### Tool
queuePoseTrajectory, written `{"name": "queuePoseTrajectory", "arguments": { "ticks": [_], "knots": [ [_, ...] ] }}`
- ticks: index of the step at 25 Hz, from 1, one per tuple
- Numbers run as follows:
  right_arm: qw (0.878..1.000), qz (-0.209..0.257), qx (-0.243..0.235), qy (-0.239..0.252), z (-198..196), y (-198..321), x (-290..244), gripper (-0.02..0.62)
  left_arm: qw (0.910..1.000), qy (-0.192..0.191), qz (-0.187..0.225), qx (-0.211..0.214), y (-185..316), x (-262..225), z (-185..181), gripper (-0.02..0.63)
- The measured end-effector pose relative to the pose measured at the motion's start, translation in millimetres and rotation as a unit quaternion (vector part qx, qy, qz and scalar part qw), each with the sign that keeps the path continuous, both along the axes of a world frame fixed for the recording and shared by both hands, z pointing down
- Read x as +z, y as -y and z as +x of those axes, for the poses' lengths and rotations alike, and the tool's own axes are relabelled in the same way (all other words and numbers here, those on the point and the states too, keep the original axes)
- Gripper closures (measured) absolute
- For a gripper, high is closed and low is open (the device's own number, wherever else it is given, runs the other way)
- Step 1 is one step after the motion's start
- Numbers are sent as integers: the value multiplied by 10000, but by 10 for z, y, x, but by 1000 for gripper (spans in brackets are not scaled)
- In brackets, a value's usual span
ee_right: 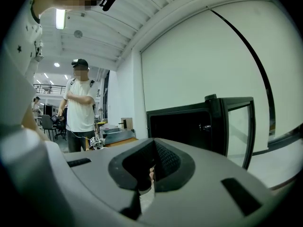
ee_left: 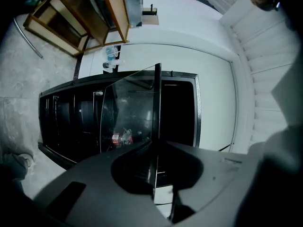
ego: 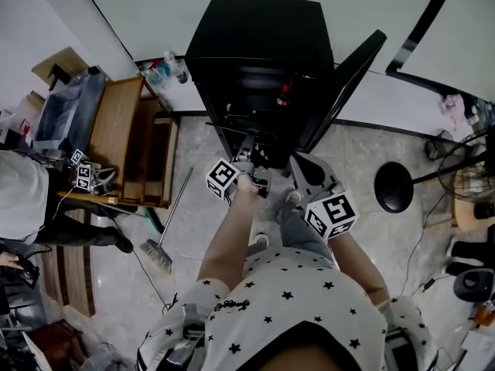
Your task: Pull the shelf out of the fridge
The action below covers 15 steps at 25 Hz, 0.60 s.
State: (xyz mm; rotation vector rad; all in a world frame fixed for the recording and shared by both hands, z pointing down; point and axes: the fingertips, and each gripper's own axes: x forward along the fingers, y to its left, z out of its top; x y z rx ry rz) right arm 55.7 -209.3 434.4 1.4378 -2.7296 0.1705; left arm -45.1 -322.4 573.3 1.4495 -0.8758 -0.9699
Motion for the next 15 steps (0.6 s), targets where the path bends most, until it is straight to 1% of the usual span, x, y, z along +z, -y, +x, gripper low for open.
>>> {"name": "queuePoseTrajectory", "arguments": {
  "ticks": [6,11,15],
  "knots": [
    [10000,-33,28,13,33,115,6,601,9998,-188,96,-50,166,-99,-32,557],
    [10000,-17,42,23,55,214,14,601,9998,-138,162,57,248,-115,16,557],
    [10000,-4,37,0,48,253,36,601,9996,-188,172,86,292,-104,34,557]
  ]
}}
